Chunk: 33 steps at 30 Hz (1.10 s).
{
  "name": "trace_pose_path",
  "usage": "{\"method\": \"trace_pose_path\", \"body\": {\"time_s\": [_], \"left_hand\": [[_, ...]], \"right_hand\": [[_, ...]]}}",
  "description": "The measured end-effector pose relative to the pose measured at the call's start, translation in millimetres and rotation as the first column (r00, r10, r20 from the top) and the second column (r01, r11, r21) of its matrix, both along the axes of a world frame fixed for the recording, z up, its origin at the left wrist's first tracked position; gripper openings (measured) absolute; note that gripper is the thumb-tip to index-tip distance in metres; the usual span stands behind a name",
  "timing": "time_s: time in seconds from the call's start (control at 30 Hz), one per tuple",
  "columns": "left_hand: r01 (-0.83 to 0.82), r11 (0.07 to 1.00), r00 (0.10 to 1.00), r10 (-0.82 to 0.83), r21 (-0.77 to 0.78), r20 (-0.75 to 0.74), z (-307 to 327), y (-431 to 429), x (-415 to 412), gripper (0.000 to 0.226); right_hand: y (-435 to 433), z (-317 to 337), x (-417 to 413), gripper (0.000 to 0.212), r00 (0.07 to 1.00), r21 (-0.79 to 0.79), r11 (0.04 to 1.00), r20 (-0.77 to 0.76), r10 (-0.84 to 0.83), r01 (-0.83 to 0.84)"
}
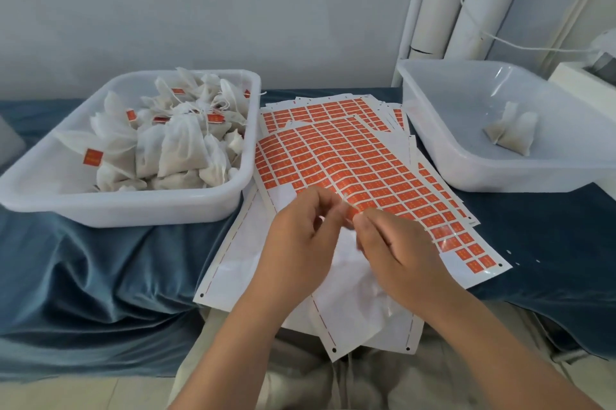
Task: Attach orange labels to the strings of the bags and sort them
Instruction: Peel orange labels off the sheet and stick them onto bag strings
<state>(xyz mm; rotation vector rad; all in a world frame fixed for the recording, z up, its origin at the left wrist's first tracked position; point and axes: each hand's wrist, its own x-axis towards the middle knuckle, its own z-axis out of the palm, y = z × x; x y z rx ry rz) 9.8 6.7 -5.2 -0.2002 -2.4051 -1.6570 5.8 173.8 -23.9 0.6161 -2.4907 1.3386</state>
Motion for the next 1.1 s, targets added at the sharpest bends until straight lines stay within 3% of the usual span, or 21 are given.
{"method": "trace_pose_path", "body": {"time_s": [0.2,0.33,0.47,0.53,0.7,0.83,0.93,1.0,1.1], "left_hand": [[-0.281,0.958,0.954,0.285,0.060,-0.097,40,-38,-40,0.013],[-0.404,0.914,0.900,0.391,-0.029,-0.195,83,-75,-113,0.018],[-0.422,0.906,0.897,0.411,-0.041,-0.162,113,-113,-206,0.031],[-0.421,0.898,0.902,0.400,-0.127,-0.161,120,-131,-242,0.032],[-0.462,0.813,0.875,0.352,-0.355,-0.333,115,-153,-295,0.009],[-0.549,0.674,0.823,0.331,-0.494,-0.462,103,-151,-320,0.023],[-0.318,0.677,0.946,0.270,-0.663,-0.178,96,-149,-325,0.024],[-0.104,0.615,0.972,0.229,-0.781,0.051,90,-155,-315,0.021],[-0.030,0.466,0.964,0.248,-0.884,0.098,88,-170,-298,0.034]], "right_hand": [[3,-1,1,0.060,0.995,0.046,0.998,-0.083,0.048,-0.045],[4,-5,1,0.048,0.987,0.097,0.991,-0.122,0.101,-0.090],[6,-11,3,0.047,0.983,0.121,0.985,-0.124,0.135,-0.120],[7,-14,5,0.051,0.988,0.116,0.987,-0.097,0.122,-0.111],[13,-22,3,0.057,0.995,0.128,0.987,-0.020,0.096,-0.093],[19,-27,1,0.057,0.997,0.083,0.996,-0.068,0.046,-0.040],[24,-26,-1,0.059,0.998,0.100,0.993,-0.005,0.061,-0.060],[27,-26,-2,0.061,0.998,0.098,0.993,0.005,0.066,-0.067],[28,-21,-2,0.070,0.997,0.095,0.992,0.039,0.073,-0.077]]}}
